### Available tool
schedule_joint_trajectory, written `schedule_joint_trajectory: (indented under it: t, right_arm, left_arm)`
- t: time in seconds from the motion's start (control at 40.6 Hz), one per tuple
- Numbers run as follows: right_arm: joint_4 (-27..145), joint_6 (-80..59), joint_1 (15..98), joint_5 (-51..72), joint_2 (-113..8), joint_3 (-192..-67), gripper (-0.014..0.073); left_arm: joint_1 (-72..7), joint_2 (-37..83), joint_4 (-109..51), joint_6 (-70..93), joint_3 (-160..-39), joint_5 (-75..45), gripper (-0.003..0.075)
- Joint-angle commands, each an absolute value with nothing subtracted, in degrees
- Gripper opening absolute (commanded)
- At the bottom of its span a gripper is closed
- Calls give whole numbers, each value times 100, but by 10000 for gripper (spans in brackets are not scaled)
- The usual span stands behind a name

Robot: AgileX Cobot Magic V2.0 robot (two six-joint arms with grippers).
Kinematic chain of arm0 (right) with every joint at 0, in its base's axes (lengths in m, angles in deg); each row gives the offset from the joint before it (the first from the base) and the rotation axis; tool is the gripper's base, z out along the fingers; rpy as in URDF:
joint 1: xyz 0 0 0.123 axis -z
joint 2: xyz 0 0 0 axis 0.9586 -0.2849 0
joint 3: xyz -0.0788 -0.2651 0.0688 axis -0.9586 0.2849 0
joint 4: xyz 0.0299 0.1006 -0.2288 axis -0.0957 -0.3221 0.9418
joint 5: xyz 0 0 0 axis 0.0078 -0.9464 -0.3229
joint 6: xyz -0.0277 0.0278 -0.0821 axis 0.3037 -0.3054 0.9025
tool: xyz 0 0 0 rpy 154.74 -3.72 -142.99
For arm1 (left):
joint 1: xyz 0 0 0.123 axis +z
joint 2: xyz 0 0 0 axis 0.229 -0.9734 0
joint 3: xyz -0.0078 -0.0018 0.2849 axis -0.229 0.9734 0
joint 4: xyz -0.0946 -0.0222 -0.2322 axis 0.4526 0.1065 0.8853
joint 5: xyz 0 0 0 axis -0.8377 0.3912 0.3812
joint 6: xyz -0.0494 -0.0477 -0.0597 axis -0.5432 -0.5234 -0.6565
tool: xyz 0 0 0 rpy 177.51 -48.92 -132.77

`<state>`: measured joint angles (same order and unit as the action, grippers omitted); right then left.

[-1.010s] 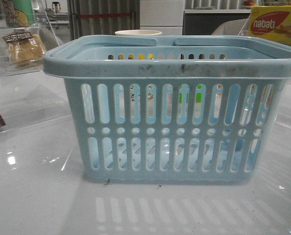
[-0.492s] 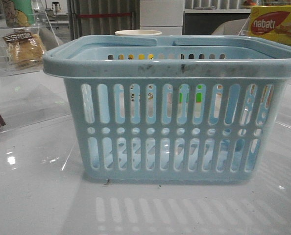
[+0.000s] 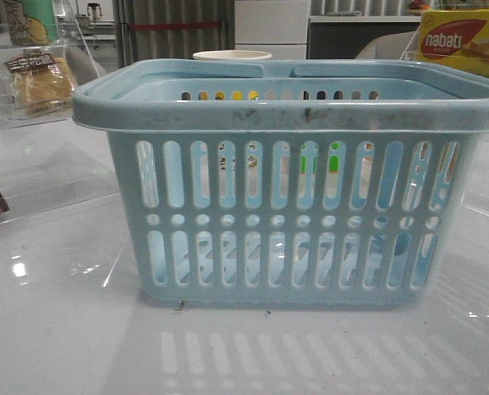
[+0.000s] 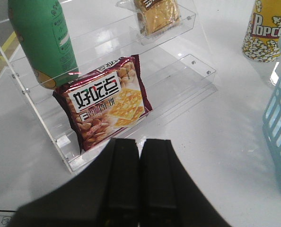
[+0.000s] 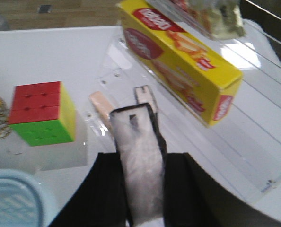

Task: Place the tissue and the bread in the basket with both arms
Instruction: 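Carry the tissue pack with the right gripper over the blue basket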

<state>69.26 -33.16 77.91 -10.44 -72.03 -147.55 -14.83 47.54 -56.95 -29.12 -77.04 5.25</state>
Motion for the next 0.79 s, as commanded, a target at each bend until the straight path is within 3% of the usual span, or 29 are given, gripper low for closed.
schedule_joint_trajectory:
  t: [0.0,0.419,0.763]
  right_arm:
    - [6837,-3320,7360,-923,-6721,-14978,195]
    - [6837,-3320,5132,-1410,-6898,-14972,195]
    - [6823,-3320,4722,-1405,-7972,-14972,195]
  left_arm:
    - [-1493,4707,-5665,-2958,-7875,92,90]
    - [-1493,4707,-5665,-2958,-7875,92,90]
    - [-1493,4707,-5665,-2958,-7875,92,90]
